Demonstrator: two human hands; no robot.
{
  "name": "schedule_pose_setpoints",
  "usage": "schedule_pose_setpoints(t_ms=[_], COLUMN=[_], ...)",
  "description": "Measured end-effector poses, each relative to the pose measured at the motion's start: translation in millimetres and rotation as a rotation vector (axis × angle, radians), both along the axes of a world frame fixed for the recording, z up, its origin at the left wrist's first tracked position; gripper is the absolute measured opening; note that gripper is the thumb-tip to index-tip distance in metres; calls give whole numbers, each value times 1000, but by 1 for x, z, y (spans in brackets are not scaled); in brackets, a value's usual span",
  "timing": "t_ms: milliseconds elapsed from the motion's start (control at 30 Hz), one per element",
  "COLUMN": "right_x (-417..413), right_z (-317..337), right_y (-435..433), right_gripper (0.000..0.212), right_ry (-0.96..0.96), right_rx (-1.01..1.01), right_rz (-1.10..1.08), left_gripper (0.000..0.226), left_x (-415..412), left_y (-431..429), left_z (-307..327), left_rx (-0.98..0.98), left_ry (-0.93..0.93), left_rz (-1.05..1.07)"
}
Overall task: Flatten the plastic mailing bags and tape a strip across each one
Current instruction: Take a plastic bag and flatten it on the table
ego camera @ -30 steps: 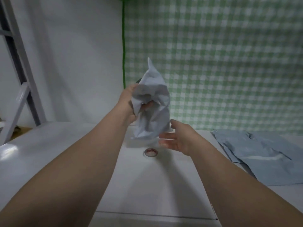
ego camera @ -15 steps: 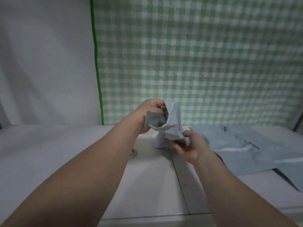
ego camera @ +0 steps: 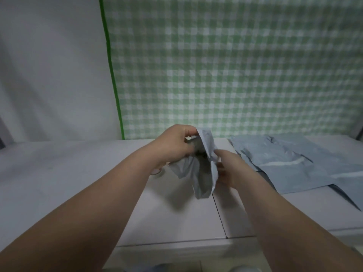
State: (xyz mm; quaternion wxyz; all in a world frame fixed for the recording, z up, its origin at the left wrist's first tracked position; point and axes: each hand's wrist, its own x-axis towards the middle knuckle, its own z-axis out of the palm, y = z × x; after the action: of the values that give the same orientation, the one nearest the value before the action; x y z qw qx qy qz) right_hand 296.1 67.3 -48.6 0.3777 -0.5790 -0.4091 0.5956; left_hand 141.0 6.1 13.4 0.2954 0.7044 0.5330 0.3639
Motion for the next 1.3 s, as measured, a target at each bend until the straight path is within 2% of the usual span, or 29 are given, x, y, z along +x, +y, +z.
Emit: schedule_pose_setpoints(t_ms=[133, 167, 267, 333, 400, 533, 633, 733, 800, 900, 967, 1033, 1067, 1133, 1200, 1300], right_x=[13, 17, 20, 20, 17, 17, 26, 35, 37, 39, 41, 45, 47, 51, 50, 38], right_z=[24, 31, 51, 54, 51, 46, 45, 41, 34, 20, 18, 25, 32, 44, 49, 39], right_y=[-28, -37, -65, -76, -82, -91, -103, -113, -116, -116, -117, -117, -117, -115, -106, -85], right_gripper=[54, 54, 37, 50, 60, 28, 26, 29, 33, 27, 18, 11, 18, 33, 36, 25], right_ry=[-188, -207, -256, -328, -500, -954, -1124, -1215, -1316, -1451, -1496, -1488, -1428, -1197, -1046, -1140], right_rx=[137, 187, 331, 389, 457, 603, 592, 563, 506, 392, 324, 261, 222, 150, 205, 449], right_rz=[49, 86, 239, 305, 284, 52, 28, 88, 211, 396, 524, 669, 721, 716, 583, 380], left_gripper=[48, 49, 51, 50, 48, 42, 39, 36, 34, 34, 38, 32, 25, 17, 21, 36], left_x=[13, 16, 20, 20, 21, 19, 9, 1, -1, 3, 3, 2, 2, 2, 6, 18], left_y=[-10, -12, -20, -25, -31, -50, -59, -65, -70, -78, -80, -81, -79, -70, -54, -30], left_z=[-3, -2, 0, 0, -2, -8, -17, -27, -32, -39, -41, -39, -38, -38, -44, -56], left_rx=[106, 113, 153, 173, 192, 240, 240, 98, -16, -146, -290, -468, -501, -423, -215, -14], left_ry=[219, 236, 279, 290, 308, 319, 320, 366, 464, 711, 741, 637, 612, 631, 695, 705], left_rz=[60, 70, 118, 160, 189, 225, 283, 274, 195, 29, -61, -108, -109, -79, 0, 92])
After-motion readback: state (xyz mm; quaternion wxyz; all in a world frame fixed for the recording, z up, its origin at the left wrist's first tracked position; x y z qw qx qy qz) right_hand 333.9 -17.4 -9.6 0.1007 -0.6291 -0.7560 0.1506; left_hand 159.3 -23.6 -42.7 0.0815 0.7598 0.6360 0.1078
